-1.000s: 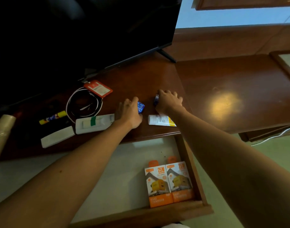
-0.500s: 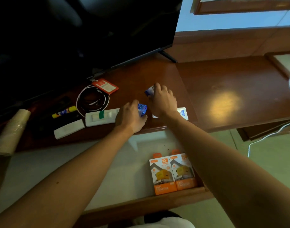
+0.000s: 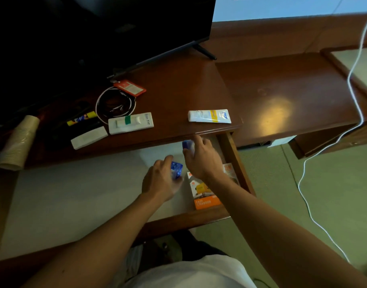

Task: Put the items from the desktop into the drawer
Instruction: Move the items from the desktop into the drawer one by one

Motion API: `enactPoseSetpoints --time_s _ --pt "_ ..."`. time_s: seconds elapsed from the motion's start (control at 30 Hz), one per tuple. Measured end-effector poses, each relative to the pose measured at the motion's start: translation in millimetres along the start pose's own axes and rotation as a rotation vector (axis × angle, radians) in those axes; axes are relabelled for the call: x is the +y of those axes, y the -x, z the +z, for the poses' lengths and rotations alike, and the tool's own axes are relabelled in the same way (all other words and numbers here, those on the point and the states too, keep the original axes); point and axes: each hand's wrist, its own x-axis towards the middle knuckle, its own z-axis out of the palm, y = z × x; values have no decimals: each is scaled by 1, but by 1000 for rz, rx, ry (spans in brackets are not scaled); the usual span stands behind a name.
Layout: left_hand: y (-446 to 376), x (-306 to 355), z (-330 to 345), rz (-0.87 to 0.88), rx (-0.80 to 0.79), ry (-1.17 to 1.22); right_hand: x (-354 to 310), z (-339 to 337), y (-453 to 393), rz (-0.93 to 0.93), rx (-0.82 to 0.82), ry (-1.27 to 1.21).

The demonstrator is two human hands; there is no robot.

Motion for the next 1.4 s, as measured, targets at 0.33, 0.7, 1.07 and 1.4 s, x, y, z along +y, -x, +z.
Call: enactPoseSetpoints --time_s 0.33,0.7,1.07,1.4 --pt "-8 -13 52 -259 -303 121 38 33 21 182 -125 -25" --pt "-12 -12 76 -295 -401 148 34 47 -3 125 -146 -13" --pt "6 -20 72 -242 -401 280 24 52 -19 14 -170 62" --pt "2 -26 71 -272 -422 418 13 59 -29 -68 -131 158"
